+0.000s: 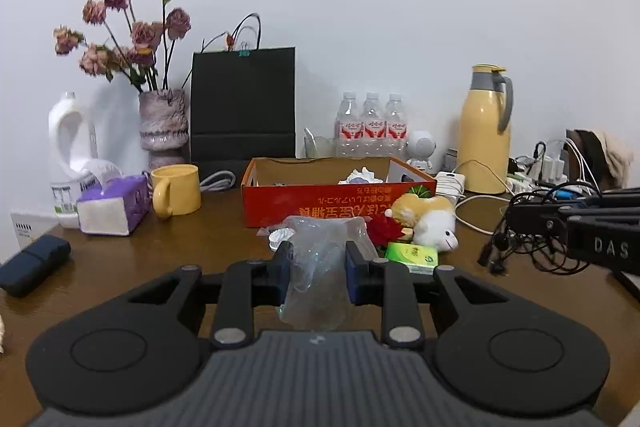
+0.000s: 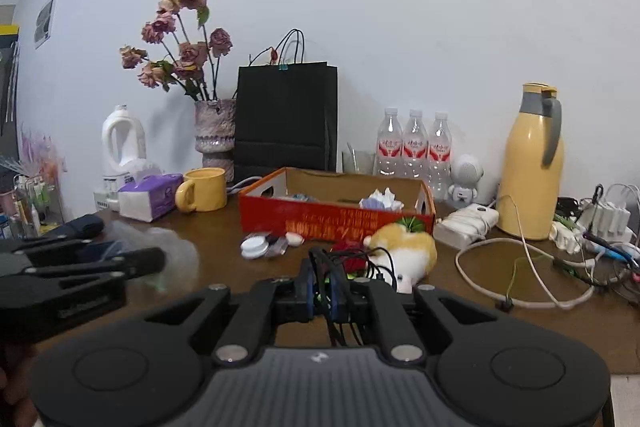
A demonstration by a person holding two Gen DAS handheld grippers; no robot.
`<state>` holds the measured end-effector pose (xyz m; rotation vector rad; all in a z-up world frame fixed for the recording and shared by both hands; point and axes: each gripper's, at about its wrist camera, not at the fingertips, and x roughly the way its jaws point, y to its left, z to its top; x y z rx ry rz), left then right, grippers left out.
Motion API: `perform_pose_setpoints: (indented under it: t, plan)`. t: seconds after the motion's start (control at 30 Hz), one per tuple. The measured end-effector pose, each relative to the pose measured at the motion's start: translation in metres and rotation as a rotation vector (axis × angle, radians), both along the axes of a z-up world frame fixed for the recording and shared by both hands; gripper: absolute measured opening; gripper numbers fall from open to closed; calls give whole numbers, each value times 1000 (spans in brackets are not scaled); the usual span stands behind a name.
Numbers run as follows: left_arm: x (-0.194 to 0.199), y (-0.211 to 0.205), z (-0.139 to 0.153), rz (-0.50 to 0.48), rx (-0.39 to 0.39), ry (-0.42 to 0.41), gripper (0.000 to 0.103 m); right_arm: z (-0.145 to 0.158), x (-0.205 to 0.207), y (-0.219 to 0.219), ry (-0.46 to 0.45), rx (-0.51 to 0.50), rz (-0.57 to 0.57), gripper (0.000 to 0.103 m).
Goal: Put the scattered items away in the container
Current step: 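Lift the plastic bag and cable and carry them toward the cardboard box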
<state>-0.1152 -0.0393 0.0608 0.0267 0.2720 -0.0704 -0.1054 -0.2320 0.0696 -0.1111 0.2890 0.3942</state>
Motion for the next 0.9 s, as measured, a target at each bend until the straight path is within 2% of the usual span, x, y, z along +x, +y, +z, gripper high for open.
perform_pose_setpoints:
  t: [0.07,0.23,0.43,0.53,0.67,0.8,0.9]
  plan:
    - [-6,-1,2,5,4,-7,28,0,-11,-1,-31,-17,-6,7]
    - [-2,-3,6,5,11,-5,28,3,-15,-10,-51,12,-4,7]
    - [52,-4,15,10,15,-23,27,7,21,-16,-50,38,-1,7]
    - [93,1,25,-17,-41,-28,27,20,58,-12,-73,38,2,7]
    - [165,7,50,-34,-24,-38,27,47,114,-2,-131,40,16,7]
    - [255,13,71,-53,-38,46,28,76,187,9,-154,91,71,7]
    - [328,15,74,-88,-77,158,28,93,255,16,-80,127,104,7]
